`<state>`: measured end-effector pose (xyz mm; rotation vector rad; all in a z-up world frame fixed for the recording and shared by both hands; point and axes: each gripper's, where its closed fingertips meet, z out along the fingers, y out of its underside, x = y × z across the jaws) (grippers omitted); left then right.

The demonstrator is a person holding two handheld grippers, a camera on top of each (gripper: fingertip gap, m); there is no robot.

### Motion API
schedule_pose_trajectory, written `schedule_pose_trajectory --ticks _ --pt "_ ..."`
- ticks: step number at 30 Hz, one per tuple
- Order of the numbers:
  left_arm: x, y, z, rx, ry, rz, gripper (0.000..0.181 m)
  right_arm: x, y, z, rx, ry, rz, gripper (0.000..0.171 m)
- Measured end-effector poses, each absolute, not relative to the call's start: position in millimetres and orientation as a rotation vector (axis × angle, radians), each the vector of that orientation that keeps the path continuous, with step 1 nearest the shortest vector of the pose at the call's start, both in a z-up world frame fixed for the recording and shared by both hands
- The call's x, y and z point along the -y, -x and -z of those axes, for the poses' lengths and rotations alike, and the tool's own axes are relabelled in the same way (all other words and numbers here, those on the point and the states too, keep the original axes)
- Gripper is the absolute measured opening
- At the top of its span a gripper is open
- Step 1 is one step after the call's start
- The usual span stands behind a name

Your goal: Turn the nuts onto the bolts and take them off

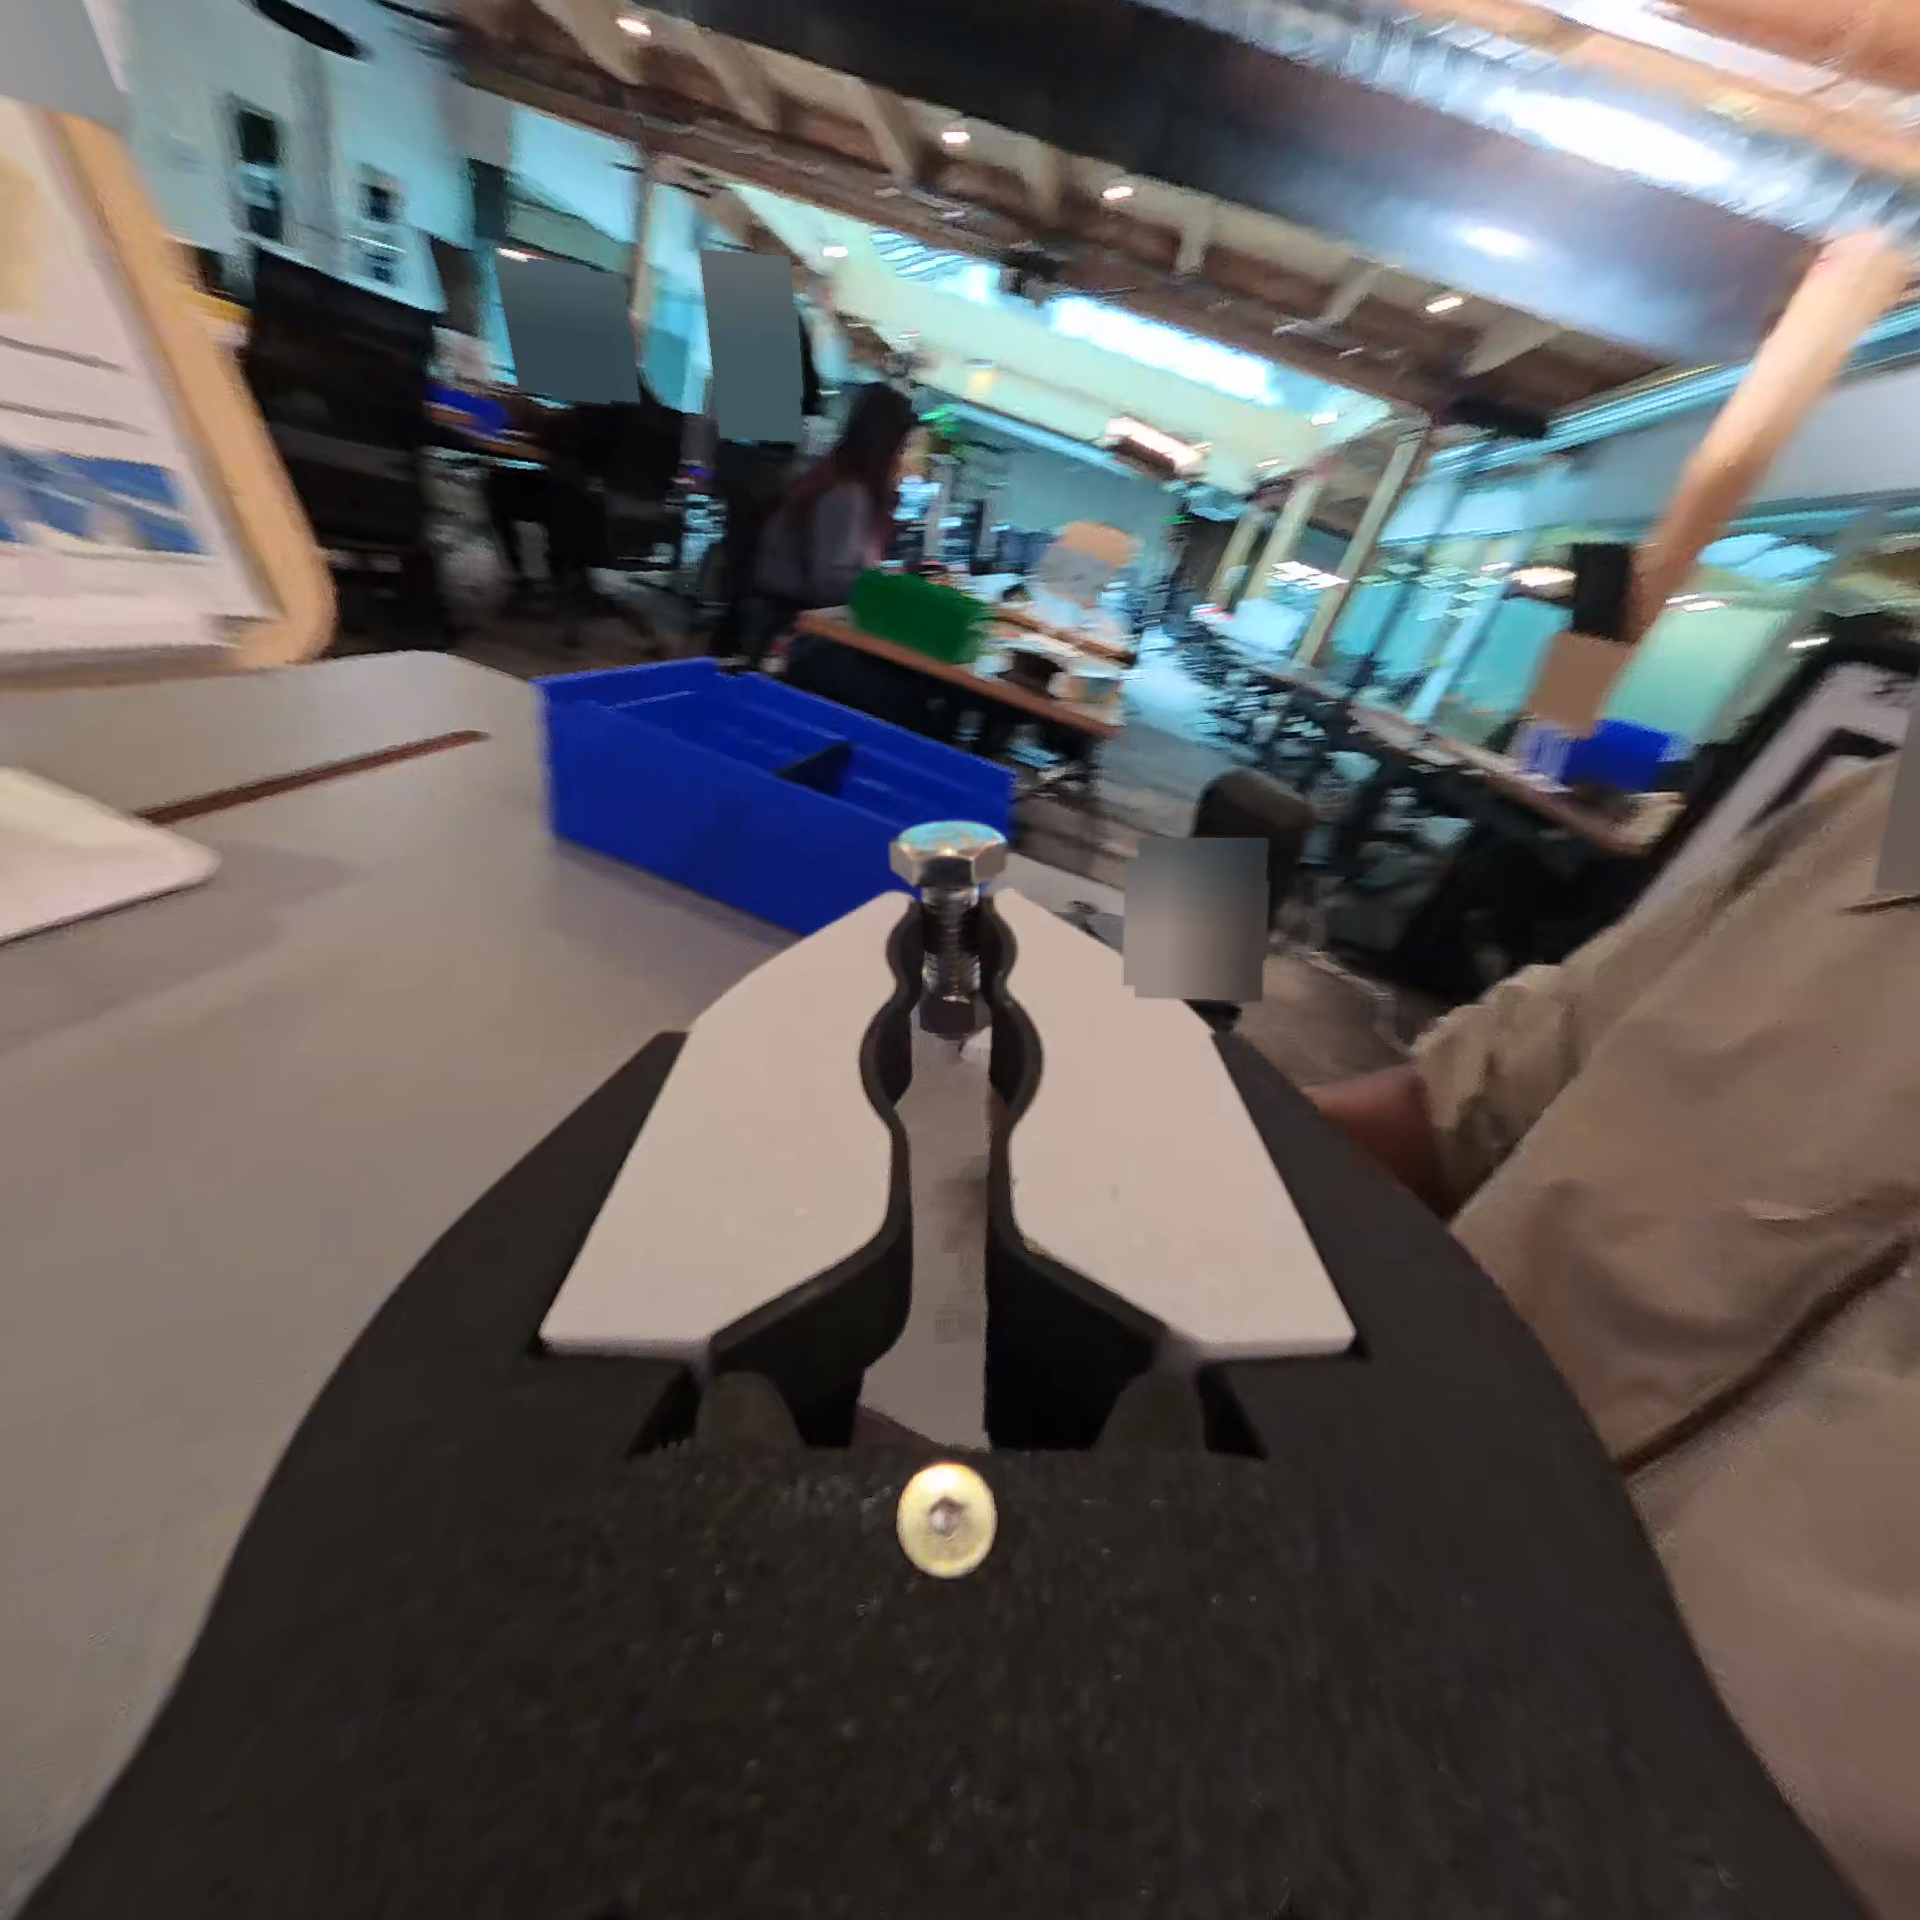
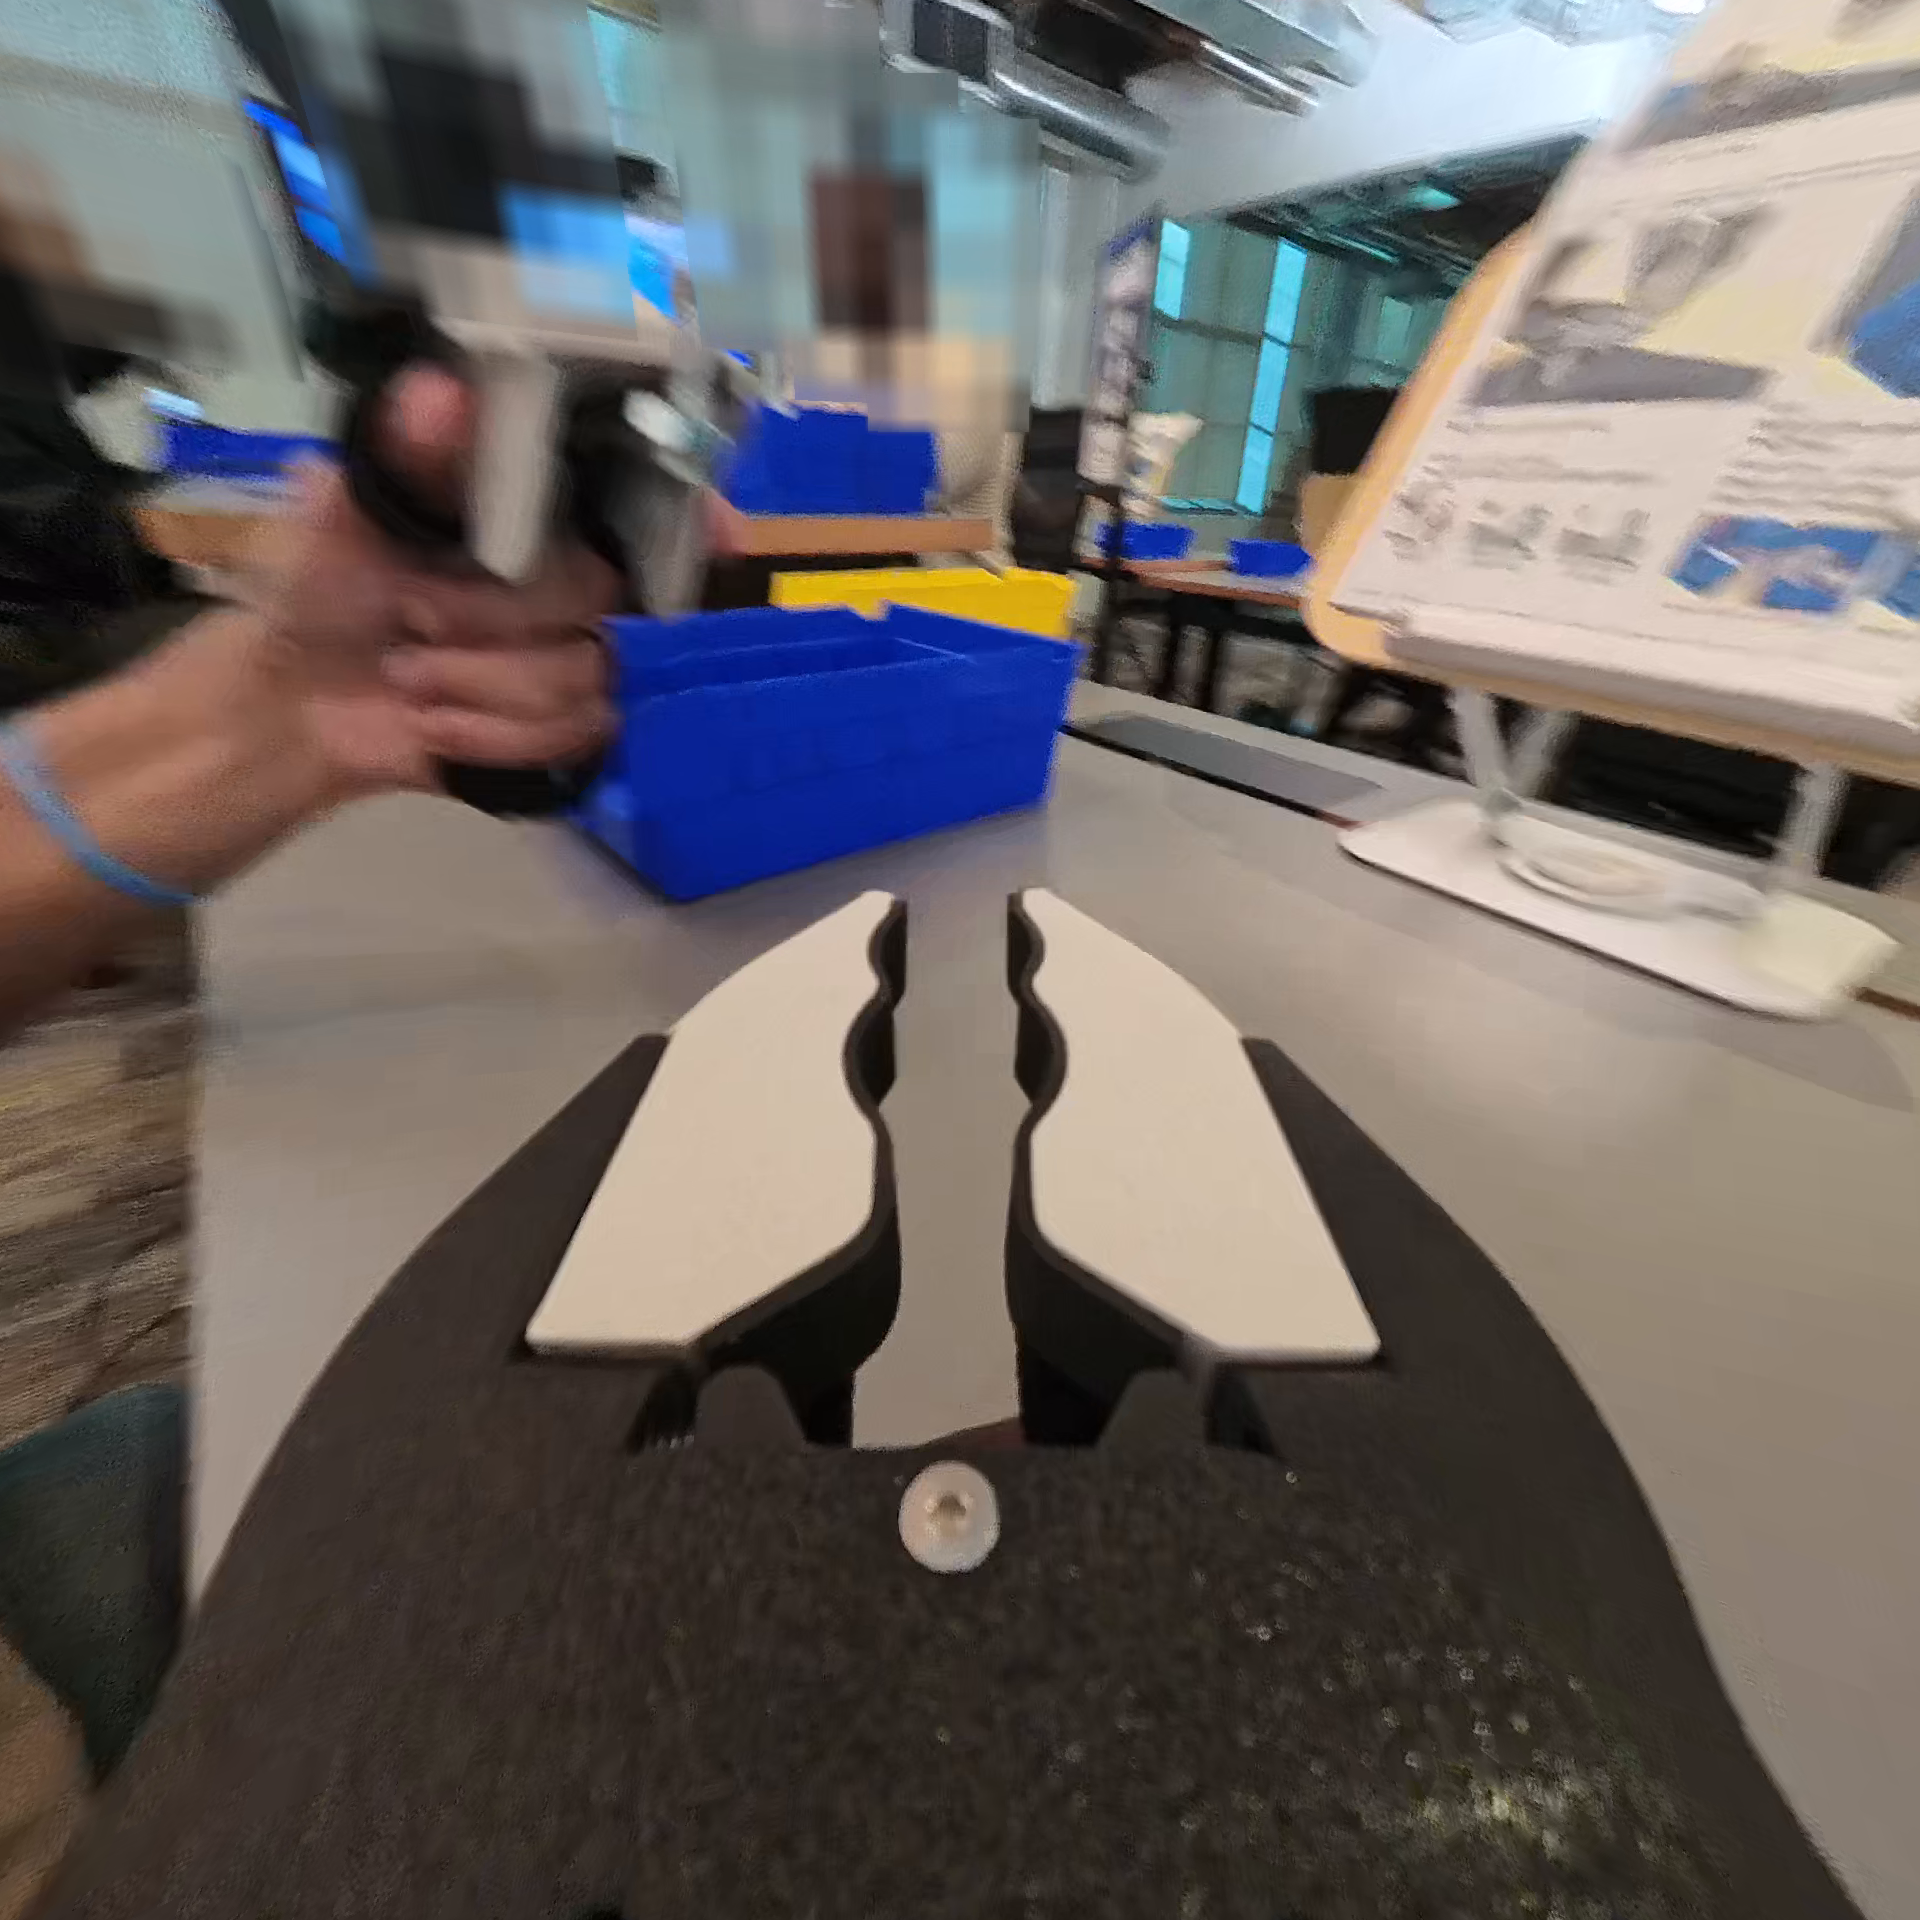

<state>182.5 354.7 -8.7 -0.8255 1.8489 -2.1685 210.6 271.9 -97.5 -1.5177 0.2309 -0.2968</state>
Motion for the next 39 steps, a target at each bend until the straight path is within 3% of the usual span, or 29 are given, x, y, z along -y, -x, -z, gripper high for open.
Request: schedule_pose_trajectory --ticks 2,5,9,12,21,31,39 --pt "-337.4 -187.9 17.5 -1.872 0.824 2.231 0.009 -277.5 -191.8 83.5 -0.122 1.499 0.2 0.015" --pt "-315.5 -194.2 28.8 -1.933 0.77 2.303 0.009 -290.1 -184.4 77.9 -0.124 1.586 0.059 0.03" --pt "-301.6 -206.8 39.8 -1.946 0.772 2.381 0.009 -300.2 -185.0 70.7 -0.153 1.605 -0.123 0.031" --pt "-292.9 -204.9 43.9 -1.985 0.736 2.404 0.009 -308.4 -189.4 72.6 -0.16 1.644 -0.16 0.041" --pt "-294.4 -210.7 58.1 -2.013 0.747 2.272 0.009 -316.7 -187.9 77.6 -0.166 1.638 -0.195 0.044" --pt "-303.8 -212.1 49.7 -1.922 0.81 2.426 0.009 -301.0 -205.1 81.1 -0.252 1.622 -0.169 0.038" --pt "-282.1 -200.3 49.6 -1.963 0.763 2.556 0.009 -307.5 -190.4 65.7 -0.245 1.472 -0.343 0.02"
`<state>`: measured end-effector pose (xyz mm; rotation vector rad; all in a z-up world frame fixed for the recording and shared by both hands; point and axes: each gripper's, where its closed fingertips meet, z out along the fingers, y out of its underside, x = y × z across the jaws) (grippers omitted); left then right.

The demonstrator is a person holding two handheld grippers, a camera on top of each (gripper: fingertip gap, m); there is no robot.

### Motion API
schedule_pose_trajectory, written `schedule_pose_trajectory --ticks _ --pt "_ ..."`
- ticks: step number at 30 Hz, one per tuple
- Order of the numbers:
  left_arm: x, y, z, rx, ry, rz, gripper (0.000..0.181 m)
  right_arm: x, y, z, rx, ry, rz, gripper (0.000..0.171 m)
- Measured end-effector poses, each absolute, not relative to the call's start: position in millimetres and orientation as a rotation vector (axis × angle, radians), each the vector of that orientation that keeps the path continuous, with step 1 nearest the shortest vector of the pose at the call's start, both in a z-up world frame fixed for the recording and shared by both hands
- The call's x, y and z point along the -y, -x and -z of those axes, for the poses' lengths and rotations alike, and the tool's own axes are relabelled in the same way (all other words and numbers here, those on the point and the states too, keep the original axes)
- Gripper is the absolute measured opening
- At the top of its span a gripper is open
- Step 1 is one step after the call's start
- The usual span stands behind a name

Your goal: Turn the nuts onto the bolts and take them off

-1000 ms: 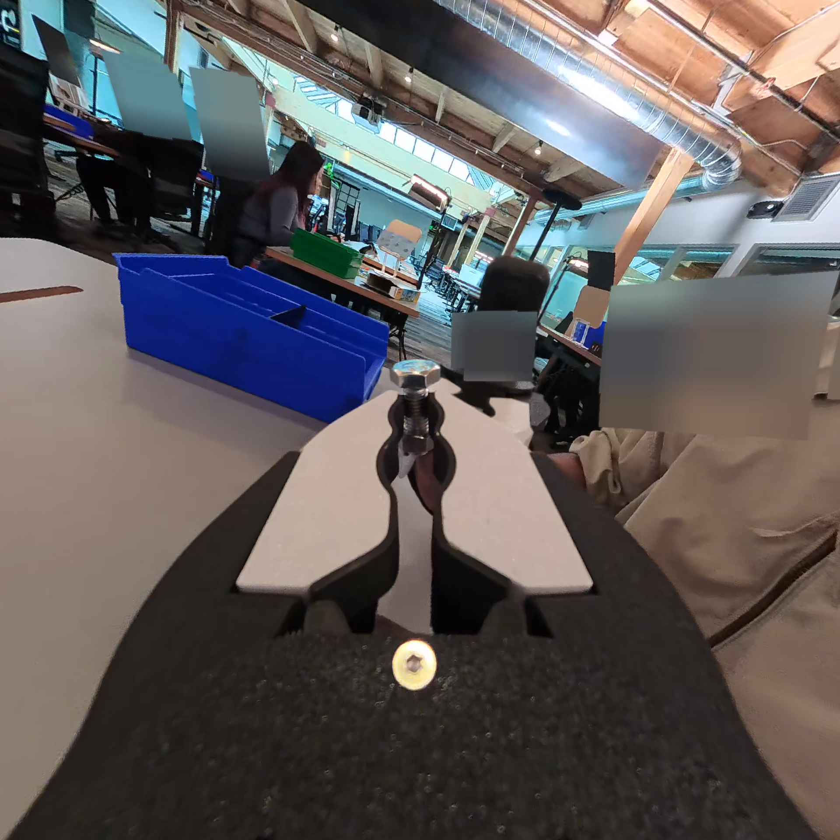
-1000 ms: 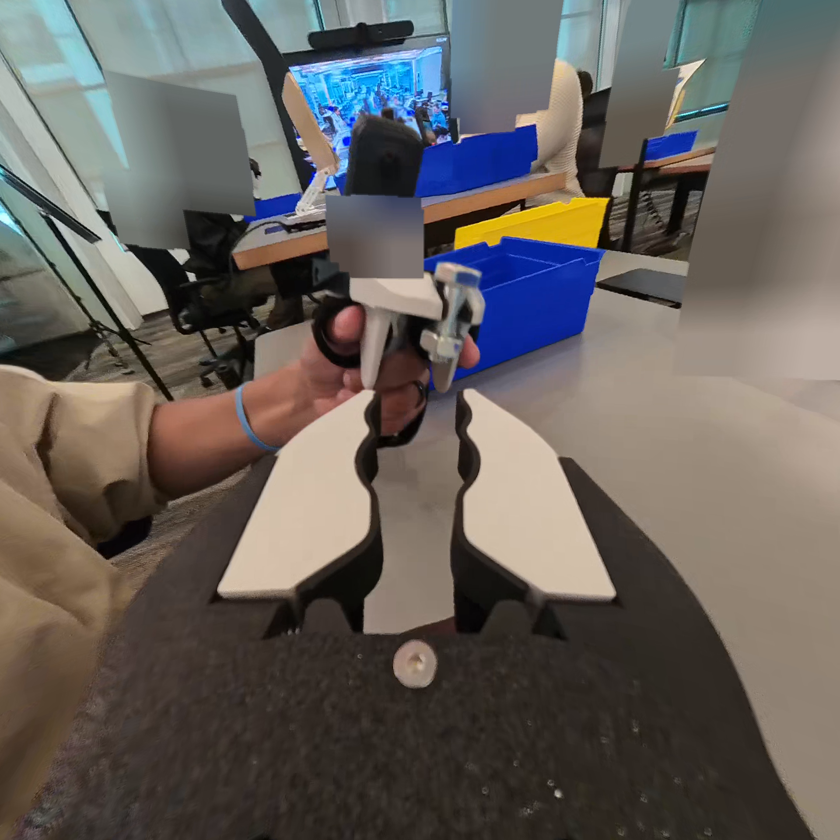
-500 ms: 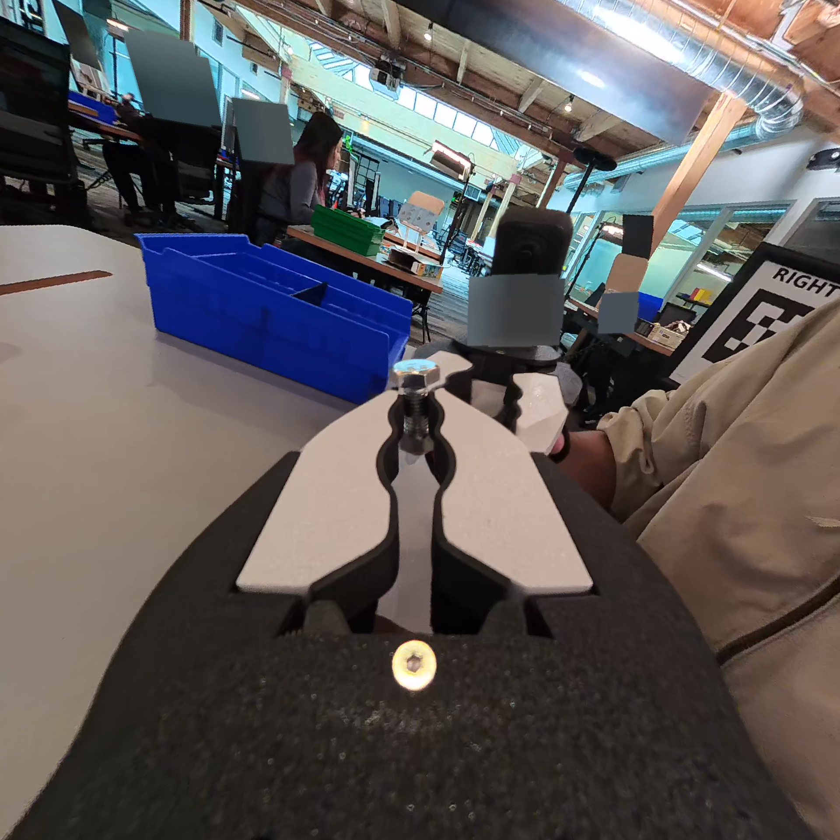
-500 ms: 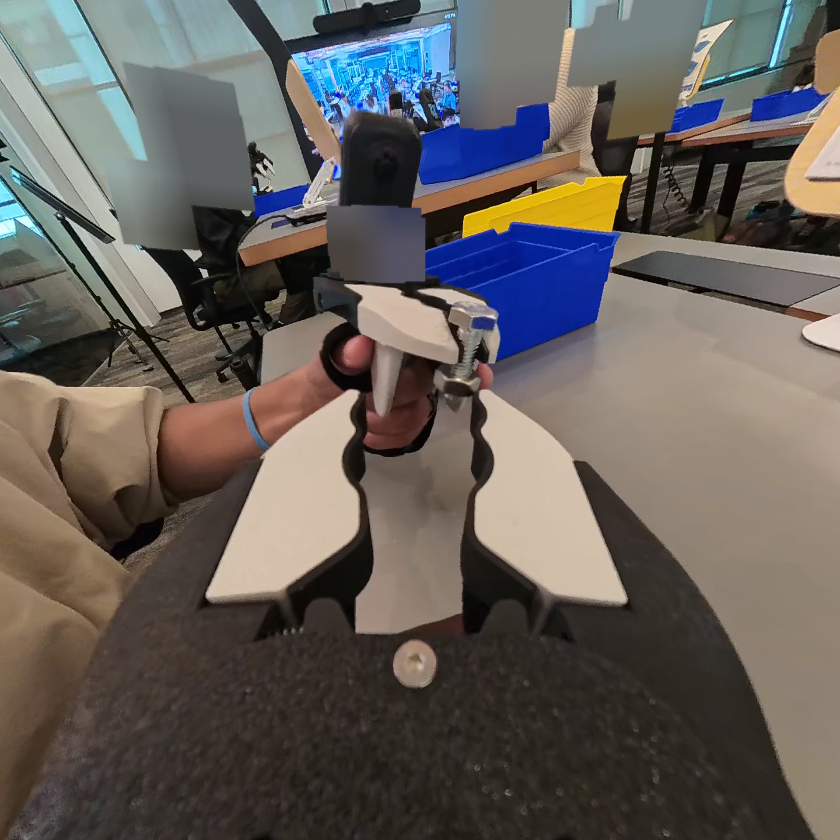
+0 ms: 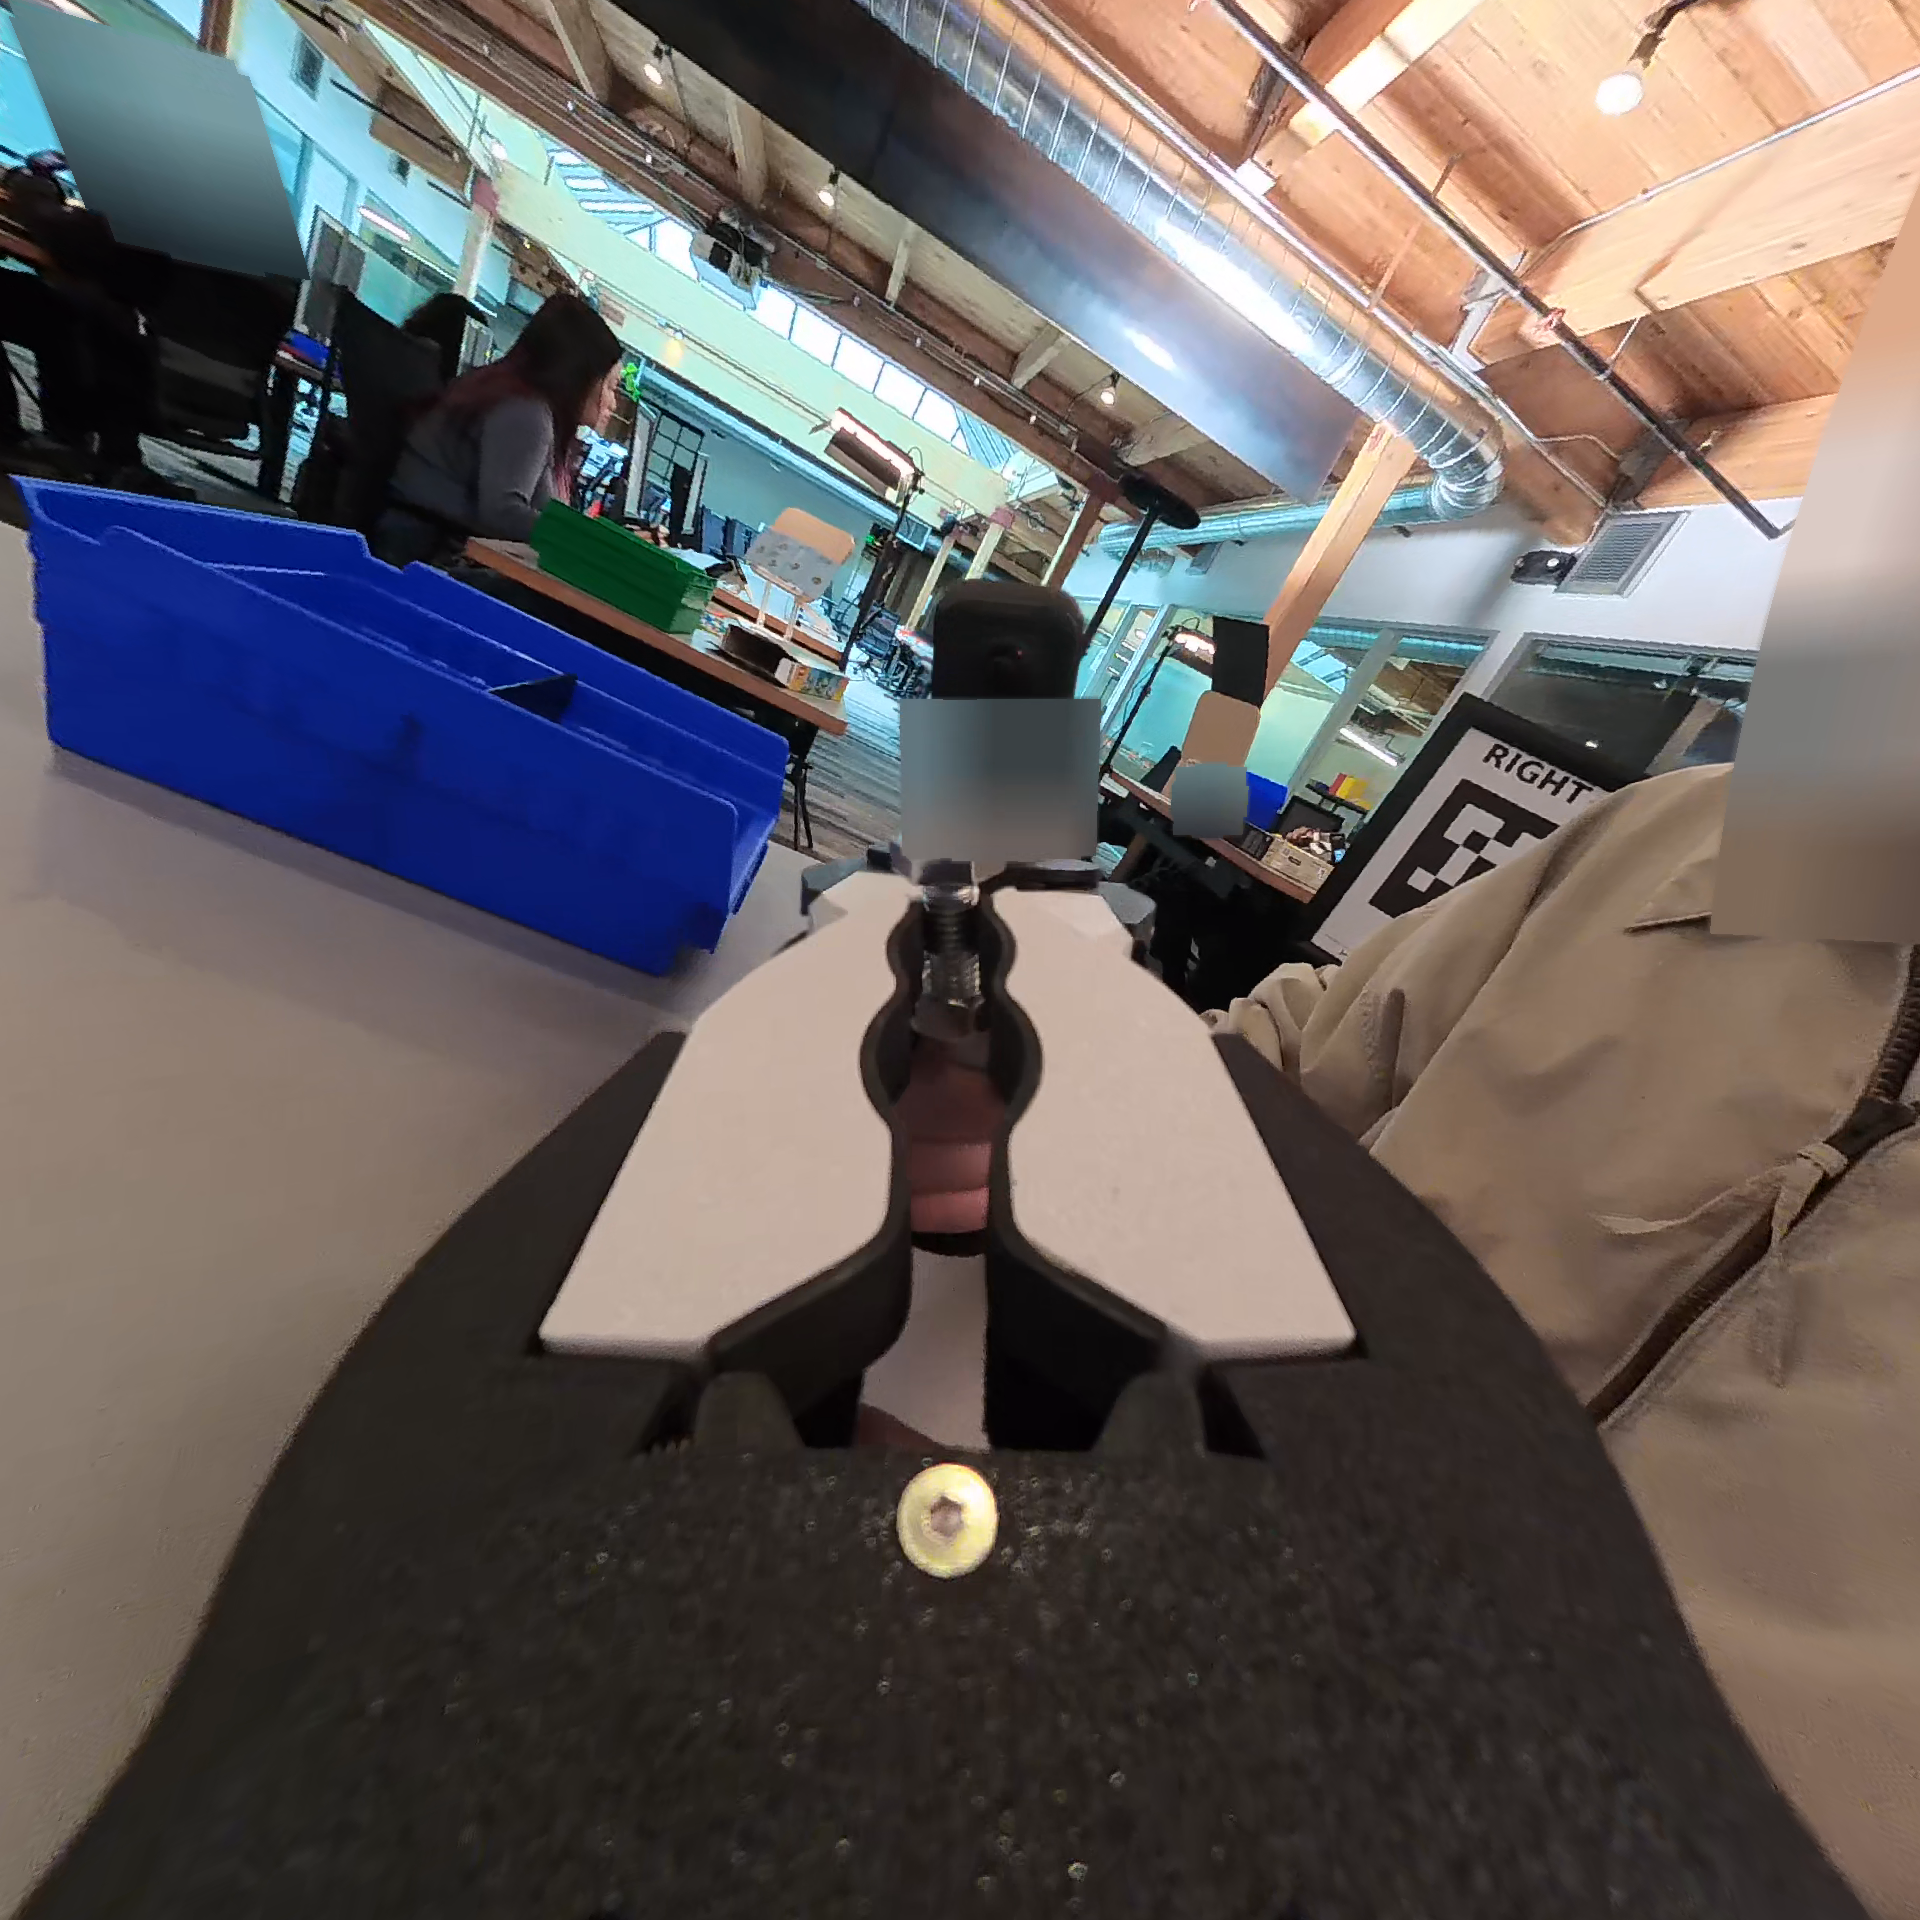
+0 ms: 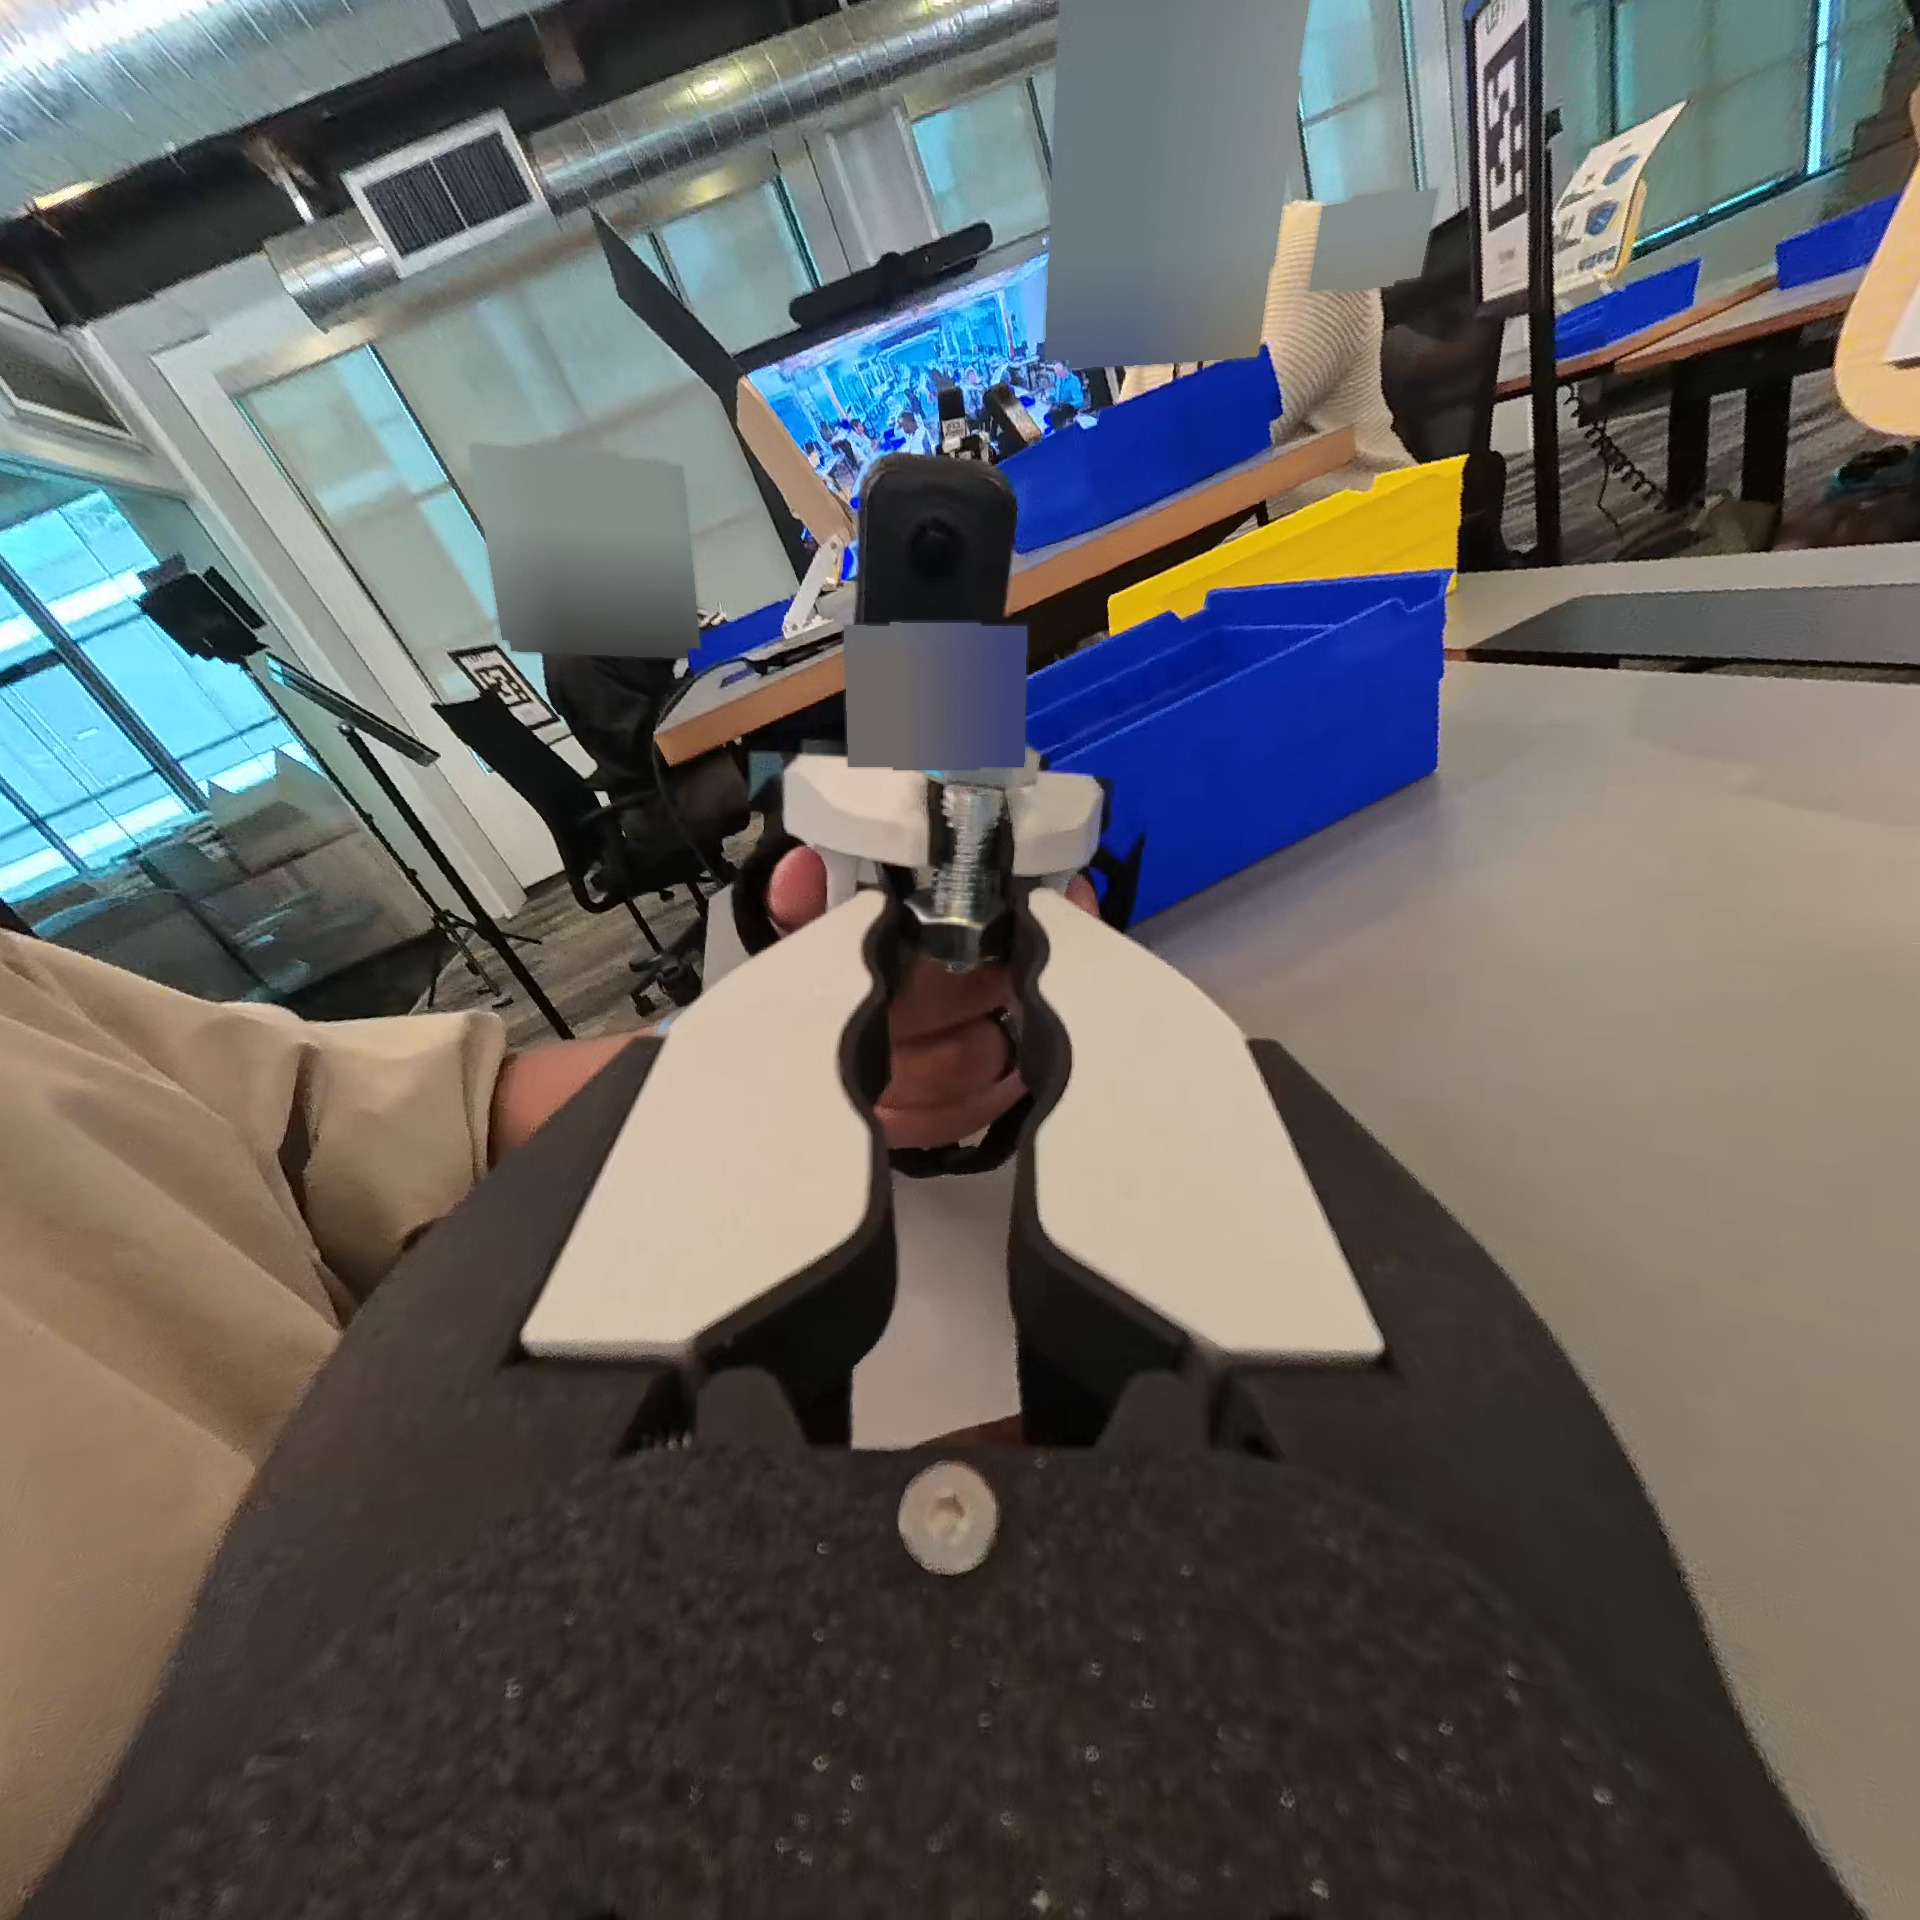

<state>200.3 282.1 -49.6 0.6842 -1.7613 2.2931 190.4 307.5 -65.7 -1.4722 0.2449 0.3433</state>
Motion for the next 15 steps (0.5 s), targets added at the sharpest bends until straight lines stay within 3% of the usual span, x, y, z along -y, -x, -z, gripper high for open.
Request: schedule_pose_trajectory --ticks 7,15 --pt "-279.9 -201.1 58.2 1.807 -0.71 -2.261 0.01 -305.1 -192.1 77.3 -0.225 1.565 -0.293 0.02" --pt "-281.5 -199.4 72.3 1.972 -0.741 -2.18 0.042 -297.3 -206.6 100.7 -0.143 1.837 -0.054 0.019"
